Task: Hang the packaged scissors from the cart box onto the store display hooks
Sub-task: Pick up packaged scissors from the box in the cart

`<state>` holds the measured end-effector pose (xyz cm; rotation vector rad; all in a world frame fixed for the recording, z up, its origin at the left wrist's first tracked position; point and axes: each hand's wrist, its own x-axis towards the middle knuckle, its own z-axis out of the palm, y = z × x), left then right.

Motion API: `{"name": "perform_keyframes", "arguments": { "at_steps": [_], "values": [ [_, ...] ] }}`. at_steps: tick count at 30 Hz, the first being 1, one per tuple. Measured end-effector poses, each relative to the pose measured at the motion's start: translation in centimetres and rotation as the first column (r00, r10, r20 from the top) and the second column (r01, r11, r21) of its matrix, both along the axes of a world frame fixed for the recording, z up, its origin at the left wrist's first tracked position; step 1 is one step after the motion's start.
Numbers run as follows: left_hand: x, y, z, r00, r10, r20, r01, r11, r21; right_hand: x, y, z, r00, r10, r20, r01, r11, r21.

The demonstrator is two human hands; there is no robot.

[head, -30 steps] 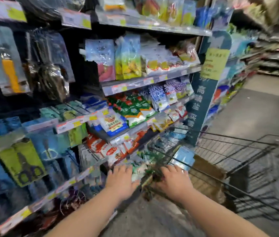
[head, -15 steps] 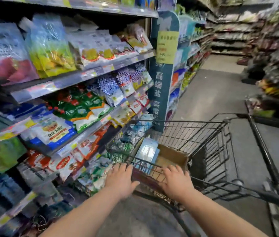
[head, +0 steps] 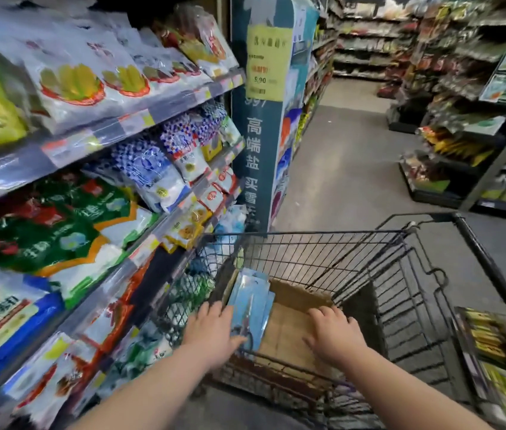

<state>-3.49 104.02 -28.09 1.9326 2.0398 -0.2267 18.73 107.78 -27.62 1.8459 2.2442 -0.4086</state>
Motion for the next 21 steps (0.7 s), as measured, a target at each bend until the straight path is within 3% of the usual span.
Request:
{"name": "perform_keyframes", "arguments": {
  "at_steps": [14, 21],
  "values": [
    [-3.4, 9.8, -7.4, 0.997, 0.064, 0.031, -0.056, 0.978, -0.200, -5.7, 11.1, -9.6, 0.999, 0.030, -0.034, -0.039, 0.956, -0.291],
    [-3.4, 14.8, -12.5, 0.991, 0.118, 0.060, -0.094, 0.944, -0.315, -7.5, 17.1, -16.8, 0.974, -0.177, -0.141, 0.086, 0.867, -0.491]
  ]
}}
